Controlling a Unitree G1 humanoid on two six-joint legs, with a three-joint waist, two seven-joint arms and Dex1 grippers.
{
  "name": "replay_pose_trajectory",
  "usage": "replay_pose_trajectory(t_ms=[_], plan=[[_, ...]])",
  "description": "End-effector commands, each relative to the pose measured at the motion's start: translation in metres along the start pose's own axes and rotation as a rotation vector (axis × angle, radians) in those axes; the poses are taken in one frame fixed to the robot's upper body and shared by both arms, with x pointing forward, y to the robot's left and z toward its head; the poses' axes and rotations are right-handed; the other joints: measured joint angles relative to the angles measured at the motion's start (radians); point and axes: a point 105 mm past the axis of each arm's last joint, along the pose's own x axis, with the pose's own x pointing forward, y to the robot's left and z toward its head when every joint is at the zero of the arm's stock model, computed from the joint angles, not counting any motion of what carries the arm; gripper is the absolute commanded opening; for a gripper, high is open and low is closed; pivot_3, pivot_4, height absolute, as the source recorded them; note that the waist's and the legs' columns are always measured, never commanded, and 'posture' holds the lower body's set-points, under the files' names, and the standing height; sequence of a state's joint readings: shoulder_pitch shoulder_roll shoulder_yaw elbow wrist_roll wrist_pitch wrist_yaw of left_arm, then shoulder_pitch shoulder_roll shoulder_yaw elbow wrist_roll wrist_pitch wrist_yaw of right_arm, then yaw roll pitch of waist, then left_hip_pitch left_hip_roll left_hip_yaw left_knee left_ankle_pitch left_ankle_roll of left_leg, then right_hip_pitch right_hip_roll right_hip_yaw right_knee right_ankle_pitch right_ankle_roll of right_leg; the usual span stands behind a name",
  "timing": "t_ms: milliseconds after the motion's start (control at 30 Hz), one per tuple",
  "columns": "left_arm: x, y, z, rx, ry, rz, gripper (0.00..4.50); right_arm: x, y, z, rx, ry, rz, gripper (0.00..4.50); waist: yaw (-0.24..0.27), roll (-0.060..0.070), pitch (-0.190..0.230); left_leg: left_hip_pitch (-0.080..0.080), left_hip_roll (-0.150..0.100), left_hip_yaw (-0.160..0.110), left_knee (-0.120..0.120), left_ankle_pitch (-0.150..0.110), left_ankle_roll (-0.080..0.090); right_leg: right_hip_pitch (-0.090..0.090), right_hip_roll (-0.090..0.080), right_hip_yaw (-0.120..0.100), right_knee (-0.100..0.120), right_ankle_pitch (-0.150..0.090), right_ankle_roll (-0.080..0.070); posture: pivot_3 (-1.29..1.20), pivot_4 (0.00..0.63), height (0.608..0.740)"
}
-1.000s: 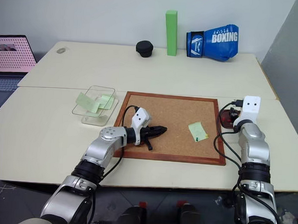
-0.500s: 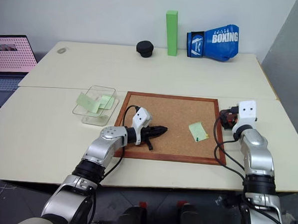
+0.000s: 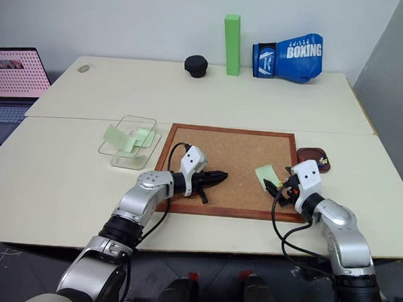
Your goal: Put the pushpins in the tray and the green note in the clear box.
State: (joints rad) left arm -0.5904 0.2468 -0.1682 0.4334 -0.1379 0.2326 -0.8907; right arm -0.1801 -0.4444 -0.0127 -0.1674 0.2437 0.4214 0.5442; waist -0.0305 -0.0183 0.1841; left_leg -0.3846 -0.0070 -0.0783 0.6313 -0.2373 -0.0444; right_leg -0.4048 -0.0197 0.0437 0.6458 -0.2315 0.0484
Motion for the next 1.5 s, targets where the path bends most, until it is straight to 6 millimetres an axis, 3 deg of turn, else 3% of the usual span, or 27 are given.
replay_pose_trajectory(t_ms=[33, 167, 367, 767, 867, 1233, 1500], plan=[[0.002, -0.006, -0.004, 0.001, 0.016, -0.026, 0.0, 0.001, -0.006, 0.005, -0.014, -0.027, -0.045, 3.55, 0.0, 0.0, 0.0, 0.0, 0.0, 0.0, 0.0, 0.0, 0.0, 0.0, 0.0, 0.0, 0.0, 0.0, 0.0, 0.0, 0.15, 0.74], [0.001, -0.007, -0.005, -0.001, 0.018, -0.026, 0.0, -0.001, -0.013, 0.003, 0.032, -0.038, -0.088, 2.75, 0.0, 0.0, 0.0, 0.0, 0.0, 0.0, 0.0, 0.0, 0.0, 0.0, 0.0, 0.0, 0.0, 0.0, 0.0, 0.0, 0.15, 0.74], [0.0, -0.007, -0.006, -0.002, 0.02, -0.025, 0.0, -0.002, -0.015, 0.005, 0.092, -0.066, -0.109, 2.75, 0.0, 0.0, 0.0, 0.0, 0.0, 0.0, 0.0, 0.0, 0.0, 0.0, 0.0, 0.0, 0.0, 0.0, 0.0, 0.0, 0.15, 0.74], [0.0, -0.006, -0.005, -0.001, 0.02, -0.021, 0.0, -0.003, -0.024, -0.015, 0.047, 0.043, -0.168, 2.75, -0.001, 0.0, 0.0, 0.0, 0.0, 0.0, 0.0, 0.0, 0.0, 0.0, 0.0, 0.0, 0.0, 0.0, 0.0, 0.0, 0.15, 0.74], [0.001, -0.005, -0.005, 0.001, 0.02, -0.02, 0.0, -0.003, -0.022, -0.018, 0.049, 0.056, -0.163, 2.36, -0.001, 0.0, 0.0, 0.0, 0.0, 0.0, 0.0, 0.0, 0.0, 0.0, 0.0, 0.0, 0.0, 0.0, 0.0, 0.0, 0.15, 0.74], [0.002, -0.003, -0.002, 0.009, 0.018, -0.019, 0.0, -0.002, -0.009, -0.015, 0.031, 0.045, -0.094, 0.08, 0.0, 0.0, 0.0, 0.0, 0.0, 0.0, 0.0, 0.0, 0.0, 0.0, 0.0, 0.0, 0.0, 0.0, 0.0, 0.0, 0.15, 0.74], [0.004, -0.004, 0.001, 0.012, 0.012, -0.022, 0.0, -0.003, -0.012, -0.01, 0.022, 0.023, -0.117, 0.08, 0.0, 0.0, 0.0, 0.0, 0.0, 0.0, 0.0, 0.0, 0.0, 0.0, 0.0, 0.0, 0.0, 0.0, 0.0, 0.0, 0.15, 0.74]])
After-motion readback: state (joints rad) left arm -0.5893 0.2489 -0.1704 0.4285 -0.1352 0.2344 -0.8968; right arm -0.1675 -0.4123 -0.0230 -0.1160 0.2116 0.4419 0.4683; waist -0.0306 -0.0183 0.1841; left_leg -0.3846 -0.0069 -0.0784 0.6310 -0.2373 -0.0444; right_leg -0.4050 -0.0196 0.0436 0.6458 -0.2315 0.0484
